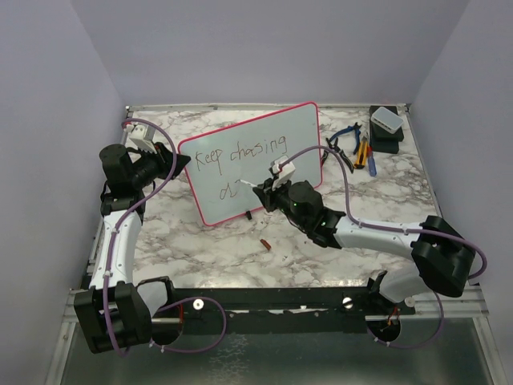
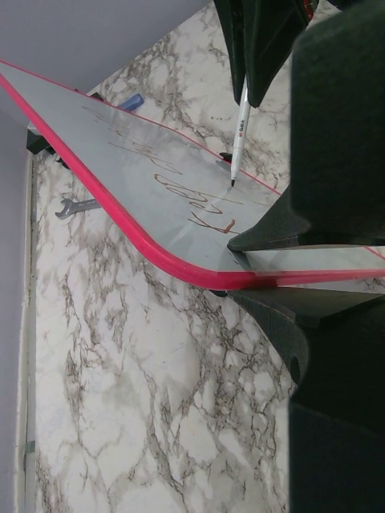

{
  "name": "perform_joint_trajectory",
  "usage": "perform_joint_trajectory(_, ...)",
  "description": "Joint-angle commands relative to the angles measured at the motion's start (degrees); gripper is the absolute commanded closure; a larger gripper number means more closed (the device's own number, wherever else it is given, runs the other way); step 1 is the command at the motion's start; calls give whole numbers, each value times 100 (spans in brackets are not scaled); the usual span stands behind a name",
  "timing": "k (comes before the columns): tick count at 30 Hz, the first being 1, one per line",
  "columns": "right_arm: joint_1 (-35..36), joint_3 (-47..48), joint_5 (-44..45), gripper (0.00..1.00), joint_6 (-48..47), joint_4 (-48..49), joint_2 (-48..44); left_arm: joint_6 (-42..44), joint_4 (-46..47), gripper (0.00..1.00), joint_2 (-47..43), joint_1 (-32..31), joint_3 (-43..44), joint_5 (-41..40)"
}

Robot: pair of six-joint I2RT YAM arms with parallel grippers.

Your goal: Write a sentence on the whiteboard

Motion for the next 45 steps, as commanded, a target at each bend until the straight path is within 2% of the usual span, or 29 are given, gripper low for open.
perform_joint_trajectory(1, -14, -171, 343, 100, 96, -293, -58, 55, -15, 100, -48, 0, -90, 8)
perform_joint_trajectory(18, -2, -280, -303, 99, 274, -514, 337, 51, -6, 100, -64, 0, -103, 11)
perform_joint_trajectory(45, -5, -275, 667, 100, 509, -168, -155, 38, -6, 100, -72, 1, -115, 12)
